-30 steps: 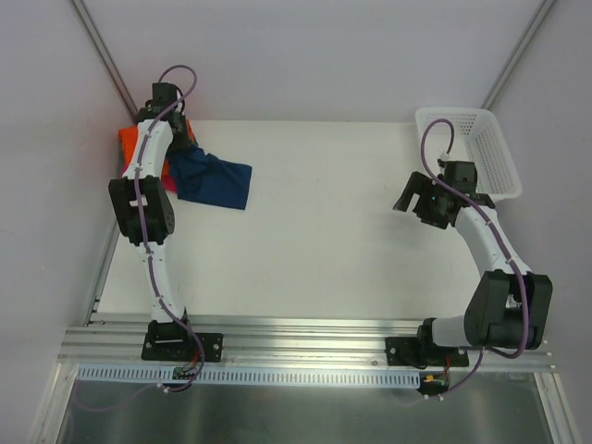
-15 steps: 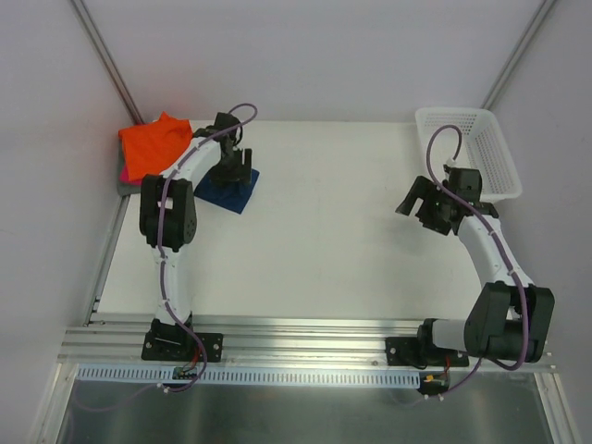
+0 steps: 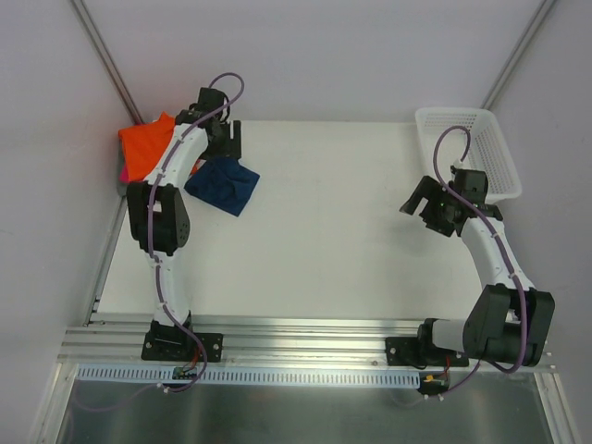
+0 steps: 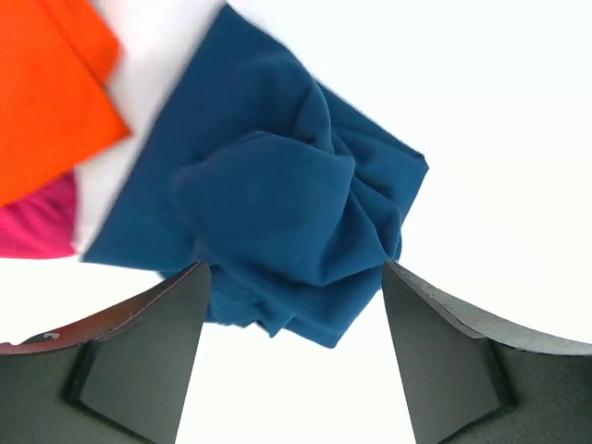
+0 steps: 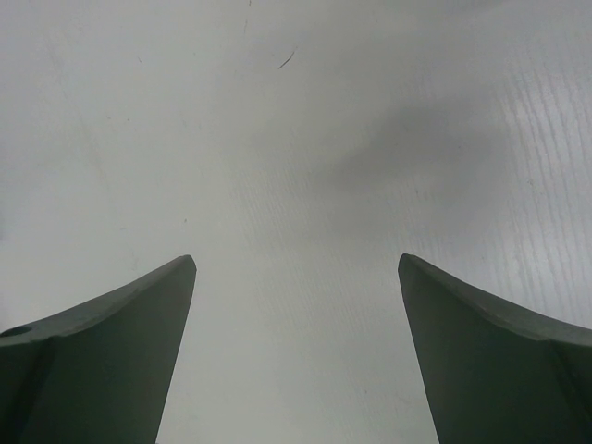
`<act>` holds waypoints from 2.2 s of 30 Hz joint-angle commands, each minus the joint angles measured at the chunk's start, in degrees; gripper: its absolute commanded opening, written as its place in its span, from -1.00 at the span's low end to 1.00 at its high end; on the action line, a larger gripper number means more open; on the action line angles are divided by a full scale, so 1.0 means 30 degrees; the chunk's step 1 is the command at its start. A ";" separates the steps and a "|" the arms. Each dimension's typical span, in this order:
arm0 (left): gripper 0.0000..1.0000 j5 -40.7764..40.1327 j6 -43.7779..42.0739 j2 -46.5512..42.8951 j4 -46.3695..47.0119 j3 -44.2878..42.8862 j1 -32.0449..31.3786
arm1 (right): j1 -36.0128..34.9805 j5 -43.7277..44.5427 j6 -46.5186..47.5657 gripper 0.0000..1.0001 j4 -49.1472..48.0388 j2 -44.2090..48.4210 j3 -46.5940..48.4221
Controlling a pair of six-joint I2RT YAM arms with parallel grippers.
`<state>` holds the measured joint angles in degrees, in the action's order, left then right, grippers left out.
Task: Fold and stack the t-shirts
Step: Put the neatly folded tshirt into the corner of the board with the left arm
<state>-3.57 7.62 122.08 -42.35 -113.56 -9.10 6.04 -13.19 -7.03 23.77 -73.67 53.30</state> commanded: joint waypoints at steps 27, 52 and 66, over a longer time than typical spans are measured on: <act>0.68 -0.0363 -0.1602 0.3689 0.0610 -0.1992 0.3444 | 0.0153 0.0295 0.0994 0.93 0.1041 -0.0345 0.1363; -1.00 0.6173 -0.1104 0.1204 0.0171 -0.0936 0.4614 | -0.1077 0.0677 0.1376 0.93 0.0662 -0.1928 0.3445; -1.00 0.4386 -0.1396 -0.1262 0.0727 -0.2253 0.8834 | -0.1165 0.0529 0.1024 0.93 0.0192 -0.1606 0.2801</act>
<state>11.05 3.77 120.29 -40.93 -117.84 16.73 3.05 -11.14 -3.01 25.91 -79.57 61.43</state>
